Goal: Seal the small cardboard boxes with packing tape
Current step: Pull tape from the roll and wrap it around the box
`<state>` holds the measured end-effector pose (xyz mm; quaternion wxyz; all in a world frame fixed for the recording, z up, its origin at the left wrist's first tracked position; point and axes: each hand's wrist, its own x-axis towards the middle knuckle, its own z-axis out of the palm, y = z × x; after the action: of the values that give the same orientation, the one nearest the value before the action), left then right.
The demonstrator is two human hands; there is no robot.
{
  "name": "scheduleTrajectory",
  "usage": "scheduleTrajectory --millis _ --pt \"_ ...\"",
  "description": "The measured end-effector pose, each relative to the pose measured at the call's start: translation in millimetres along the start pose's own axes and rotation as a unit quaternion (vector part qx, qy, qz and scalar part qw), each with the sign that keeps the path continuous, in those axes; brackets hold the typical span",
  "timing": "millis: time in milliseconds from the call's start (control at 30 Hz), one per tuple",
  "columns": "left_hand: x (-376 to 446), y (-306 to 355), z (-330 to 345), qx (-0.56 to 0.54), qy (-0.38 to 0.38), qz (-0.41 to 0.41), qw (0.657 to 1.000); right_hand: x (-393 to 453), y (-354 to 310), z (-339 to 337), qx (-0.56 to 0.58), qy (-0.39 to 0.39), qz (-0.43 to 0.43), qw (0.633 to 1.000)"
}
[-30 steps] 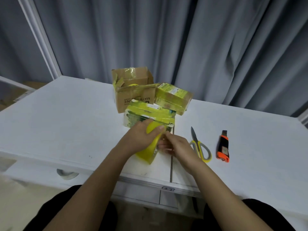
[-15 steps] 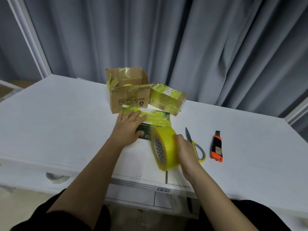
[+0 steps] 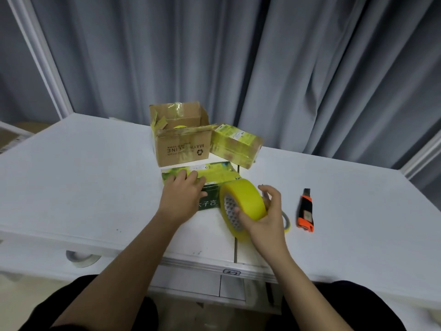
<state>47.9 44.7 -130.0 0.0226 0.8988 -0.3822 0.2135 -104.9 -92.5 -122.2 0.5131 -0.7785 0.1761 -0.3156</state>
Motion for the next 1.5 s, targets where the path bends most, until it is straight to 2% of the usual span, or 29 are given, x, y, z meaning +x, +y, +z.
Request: scheduleTrajectory --millis 133,233,300,433,533,600,700,867,1000,1067,1200,1400,1467,1500 --pt "-2.4 -1.4 -21.5 -0.047 -0.013 -0.045 0.998 33.2 -40.1 -12.2 -0.044 -0.001 -0.034 0.998" --pt "-5.0 -11.0 -27.9 -0.156 -0.048 -0.101 0.981 71.8 -73.5 -12.2 -0.126 -0.059 -0.016 0.99" --pt "-5.7 -16.5 -30.6 -0.19 -0.079 -0.135 0.969 93.4 -84.7 0.2 -0.163 -0.095 -0.001 0.982" --pt "-6.0 -14.5 -26.4 -0.175 -0.045 -0.112 0.977 110.8 -82.5 30.4 -0.154 -0.088 0.006 0.984" --pt "-10.2 -15.0 -17.8 -0.233 -0.094 -0.088 0.964 103.5 -72.4 41.2 -0.168 -0.061 -0.027 0.984" --pt "-16.5 -13.3 -11.0 -0.185 -0.116 -0.061 0.974 91.2 -64.5 43.8 -0.15 -0.026 -0.071 0.986" --pt "-22.1 -9.5 -0.9 -0.127 -0.094 -0.069 0.985 71.2 -50.3 44.6 -0.162 -0.001 -0.109 0.981" --pt "-19.3 -7.8 -1.3 -0.125 -0.097 -0.094 0.983 72.7 -62.0 33.9 -0.178 -0.055 -0.09 0.978" --pt "-17.0 -8.0 -3.6 -0.133 -0.114 -0.105 0.979 59.4 -71.4 -3.1 -0.201 -0.054 -0.101 0.973" --pt "-15.9 -7.3 -5.0 -0.131 -0.12 -0.105 0.978 38.0 -62.3 -20.2 -0.246 -0.066 -0.094 0.962" --pt "-11.7 -4.6 -8.1 -0.117 -0.124 -0.109 0.979 6.6 -33.8 -42.8 -0.241 -0.082 -0.037 0.966" --pt "-12.2 -5.2 -15.6 -0.12 -0.144 -0.097 0.977 -9.0 -21.5 -37.3 -0.273 -0.137 -0.023 0.952" --pt "-11.4 -6.7 -17.8 -0.157 -0.157 -0.098 0.97 -2.7 -26.3 -36.0 -0.295 -0.146 -0.035 0.943" --pt "-10.5 -9.8 -19.6 -0.209 -0.174 -0.109 0.956 1.4 -30.9 -36.2 -0.304 -0.144 -0.04 0.941"
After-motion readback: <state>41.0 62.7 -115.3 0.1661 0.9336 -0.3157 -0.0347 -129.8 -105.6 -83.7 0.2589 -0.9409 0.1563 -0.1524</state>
